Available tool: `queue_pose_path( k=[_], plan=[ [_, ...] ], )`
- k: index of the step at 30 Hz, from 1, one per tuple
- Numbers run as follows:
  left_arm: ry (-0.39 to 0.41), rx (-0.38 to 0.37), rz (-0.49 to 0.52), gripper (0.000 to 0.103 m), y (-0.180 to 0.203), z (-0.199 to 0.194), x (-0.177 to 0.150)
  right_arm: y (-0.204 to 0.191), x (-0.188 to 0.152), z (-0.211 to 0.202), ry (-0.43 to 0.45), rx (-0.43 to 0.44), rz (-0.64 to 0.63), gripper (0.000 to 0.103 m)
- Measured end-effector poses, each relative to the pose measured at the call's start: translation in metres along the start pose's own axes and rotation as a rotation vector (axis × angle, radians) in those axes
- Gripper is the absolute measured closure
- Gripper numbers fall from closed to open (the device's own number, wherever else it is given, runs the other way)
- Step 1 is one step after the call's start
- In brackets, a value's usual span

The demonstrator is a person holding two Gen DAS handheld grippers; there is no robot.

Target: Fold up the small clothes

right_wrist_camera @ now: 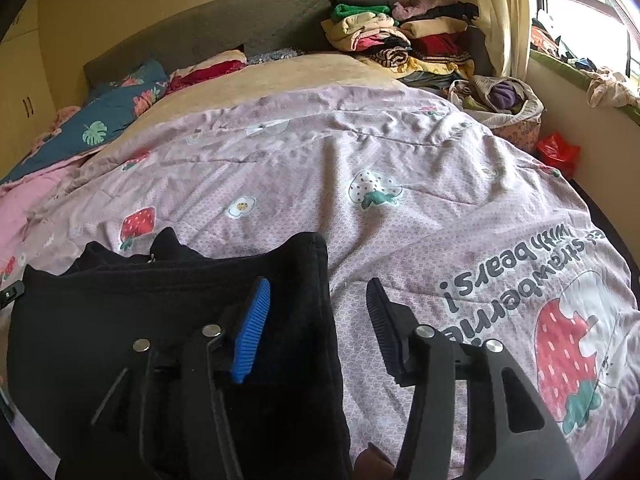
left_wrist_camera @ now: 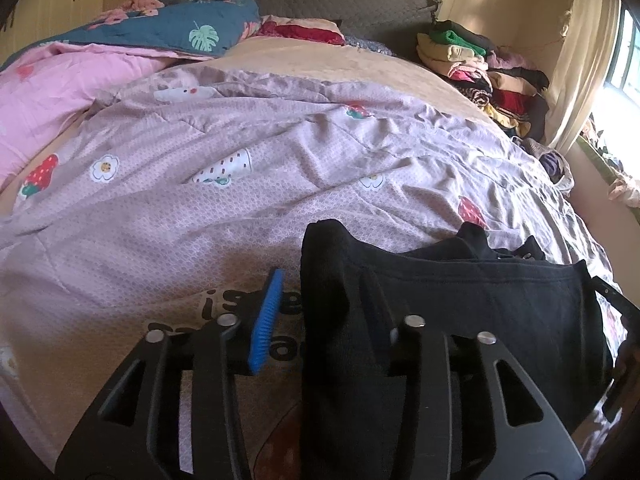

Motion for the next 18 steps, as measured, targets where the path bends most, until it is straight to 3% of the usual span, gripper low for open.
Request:
queue_pose_path(
  k=[3, 18],
  plan=[
    [0.006, 0.006, 0.004, 0.055, 0.002, -0.003, 0.0, 0.001, 0.001, -0.003, 0.007, 0.002, 0.008, 0.043],
    [0.064, -0.016, -0.039, 0.01, 0.0, -0.042, 0.014, -0.001, 0.003, -0.036, 0.05, 0.034, 0.012, 0.022]
  ],
)
Point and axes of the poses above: each gripper's, at about its wrist camera, not at the fingertips, and z roughly the way its jaws point, y to its right, x to its top, the point moved 4 cm from there along z, roughly the way its jaws point, and after that the axes turned 13 degrees about -z, right-handed, at the moved point
